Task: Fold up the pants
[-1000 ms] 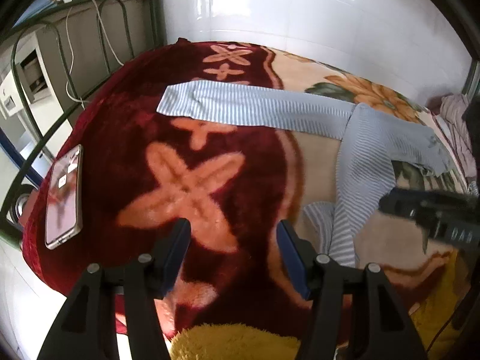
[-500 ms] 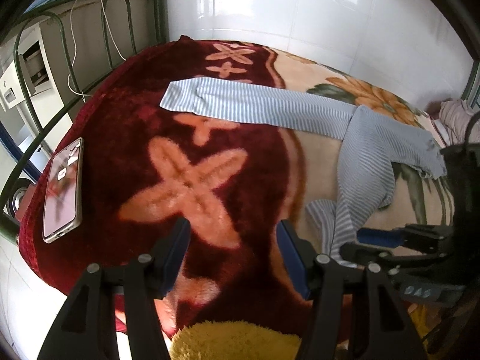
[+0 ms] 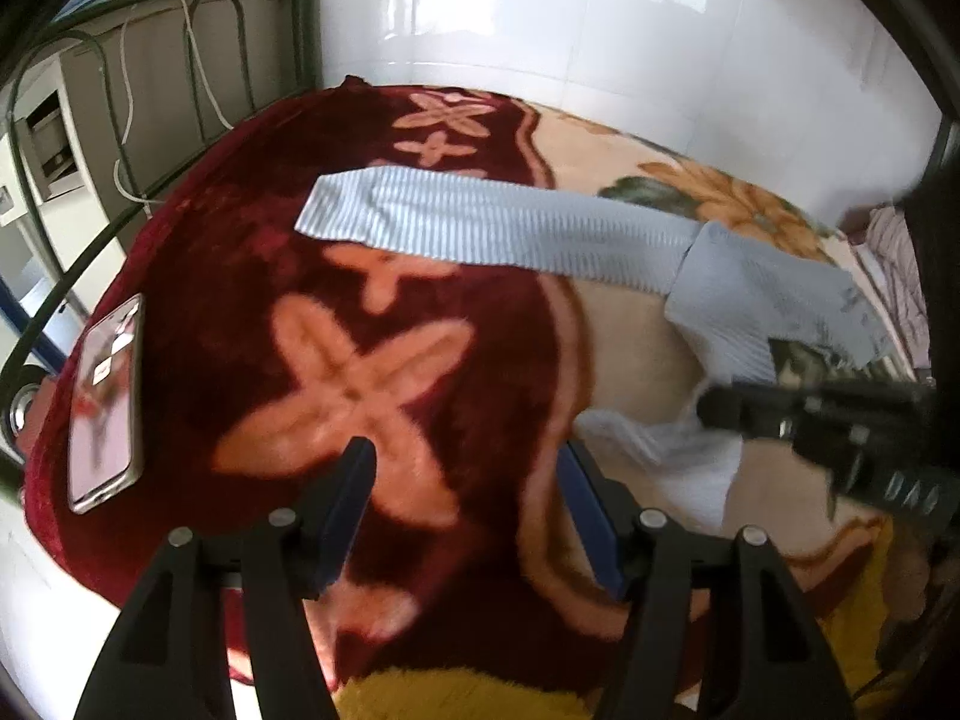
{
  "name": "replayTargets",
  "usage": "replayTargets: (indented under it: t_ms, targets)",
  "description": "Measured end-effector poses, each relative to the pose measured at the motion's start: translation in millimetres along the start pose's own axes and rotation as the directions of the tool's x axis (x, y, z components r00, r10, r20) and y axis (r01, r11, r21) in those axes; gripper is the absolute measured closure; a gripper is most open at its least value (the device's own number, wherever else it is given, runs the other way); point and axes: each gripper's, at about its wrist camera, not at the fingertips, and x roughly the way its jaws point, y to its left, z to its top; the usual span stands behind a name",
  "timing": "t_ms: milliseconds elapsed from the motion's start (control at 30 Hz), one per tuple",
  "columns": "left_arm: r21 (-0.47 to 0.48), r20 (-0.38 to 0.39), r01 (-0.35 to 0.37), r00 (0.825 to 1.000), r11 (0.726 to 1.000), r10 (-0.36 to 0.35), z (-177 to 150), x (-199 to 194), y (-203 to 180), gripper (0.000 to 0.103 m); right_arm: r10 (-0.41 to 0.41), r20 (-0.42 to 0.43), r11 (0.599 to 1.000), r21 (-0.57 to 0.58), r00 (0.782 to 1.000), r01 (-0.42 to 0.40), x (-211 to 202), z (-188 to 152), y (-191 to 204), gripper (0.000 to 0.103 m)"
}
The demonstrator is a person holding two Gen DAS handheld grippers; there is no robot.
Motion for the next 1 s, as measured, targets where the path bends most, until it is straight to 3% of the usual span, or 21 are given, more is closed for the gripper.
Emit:
replayTargets:
  t_ms: [300, 400, 667, 867, 1000]
  targets:
    - [-0.033, 0.065, -0.010, 0.998, 0.999, 0.012, 38.4, 11.6, 10.1, 0.037, 0.000, 0.031, 0.990, -0.142, 1.000, 0.005, 26.2, 86.9, 17.7, 0.099]
    - [-0.078, 0.075, -0.001, 0.997, 0.997, 0.007, 51.9, 22.4, 26.7, 0.037, 0.003, 0.037, 0.987, -0.161, 0.999, 0.003, 44.4, 112.4, 21.4, 0.099]
    - [-0.220, 0.060, -0.057, 0.996, 0.974, 0.072, 74.0, 56.6, 70.5, 0.037, -0.042, 0.030, 0.975, -0.215, 0.999, 0.047, 112.5, 177.7, 24.6, 0.099]
    - [-0.306, 0.030, -0.114, 0.991, 0.945, 0.129, 89.5, 85.7, 89.8, 0.037, -0.094, -0.019, 0.979, -0.181, 0.995, 0.089, 167.6, 207.8, 7.9, 0.099]
    - [-0.368, 0.029, -0.111, 0.991, 0.923, 0.131, 101.2, 99.4, 95.1, 0.037, -0.100, -0.072, 0.992, -0.085, 0.992, 0.094, 193.3, 216.5, -14.8, 0.096]
